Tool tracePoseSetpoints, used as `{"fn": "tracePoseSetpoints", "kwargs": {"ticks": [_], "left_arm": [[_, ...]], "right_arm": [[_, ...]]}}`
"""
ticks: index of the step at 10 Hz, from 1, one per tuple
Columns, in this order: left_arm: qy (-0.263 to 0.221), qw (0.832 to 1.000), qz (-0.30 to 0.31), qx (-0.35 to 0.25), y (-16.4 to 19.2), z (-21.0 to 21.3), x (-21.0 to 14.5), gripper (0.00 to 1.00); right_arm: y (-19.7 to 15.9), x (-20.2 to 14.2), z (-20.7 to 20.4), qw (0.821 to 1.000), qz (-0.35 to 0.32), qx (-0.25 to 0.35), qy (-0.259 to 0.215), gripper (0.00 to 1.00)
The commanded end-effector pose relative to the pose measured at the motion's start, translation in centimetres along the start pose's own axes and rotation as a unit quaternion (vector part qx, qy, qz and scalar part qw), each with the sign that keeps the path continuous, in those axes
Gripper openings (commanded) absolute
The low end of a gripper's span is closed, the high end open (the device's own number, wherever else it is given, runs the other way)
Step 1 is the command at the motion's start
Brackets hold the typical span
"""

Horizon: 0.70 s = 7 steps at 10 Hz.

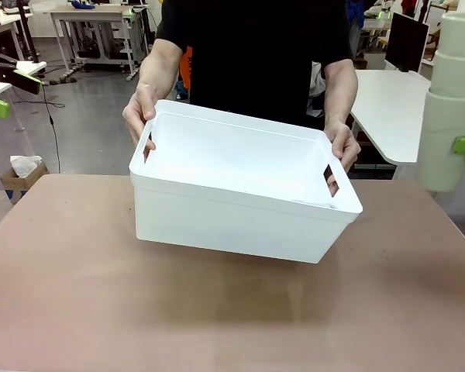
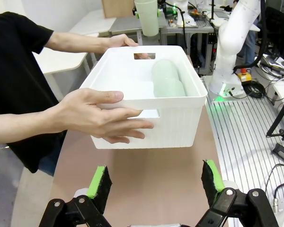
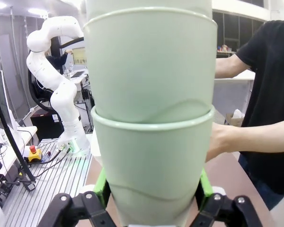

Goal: Stack the cups and store them in the basket.
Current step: Place the stack of Reusable plastic cups into the Pantry Basket.

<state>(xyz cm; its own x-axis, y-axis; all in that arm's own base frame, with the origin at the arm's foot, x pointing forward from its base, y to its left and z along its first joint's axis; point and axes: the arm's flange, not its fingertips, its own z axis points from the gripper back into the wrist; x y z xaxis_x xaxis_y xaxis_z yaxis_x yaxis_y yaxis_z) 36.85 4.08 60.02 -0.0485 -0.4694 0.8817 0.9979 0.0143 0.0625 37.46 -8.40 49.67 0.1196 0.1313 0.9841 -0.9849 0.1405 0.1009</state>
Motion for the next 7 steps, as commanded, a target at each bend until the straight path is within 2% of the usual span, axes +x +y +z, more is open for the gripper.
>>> {"fn": "tracePoseSetpoints", "kwargs": {"ticks": [1, 4, 7], "left_arm": [[0.002, 1.0, 0.006, -0.002, -0.1, 0.1, 0.5, 1.0], [0.002, 1.0, 0.006, -0.002, -0.1, 0.1, 0.5, 1.0], [0.002, 1.0, 0.006, -0.002, -0.1, 0.1, 0.5, 1.0]], "right_arm": [[-1.1, 3.7, 0.8, 0.999, -0.018, 0.006, 0.034, 0.86], [-3.4, 10.1, -0.3, 0.994, -0.028, 0.002, 0.103, 0.86], [-5.7, 15.3, -4.5, 0.983, -0.039, 0.011, 0.181, 0.86]]}}
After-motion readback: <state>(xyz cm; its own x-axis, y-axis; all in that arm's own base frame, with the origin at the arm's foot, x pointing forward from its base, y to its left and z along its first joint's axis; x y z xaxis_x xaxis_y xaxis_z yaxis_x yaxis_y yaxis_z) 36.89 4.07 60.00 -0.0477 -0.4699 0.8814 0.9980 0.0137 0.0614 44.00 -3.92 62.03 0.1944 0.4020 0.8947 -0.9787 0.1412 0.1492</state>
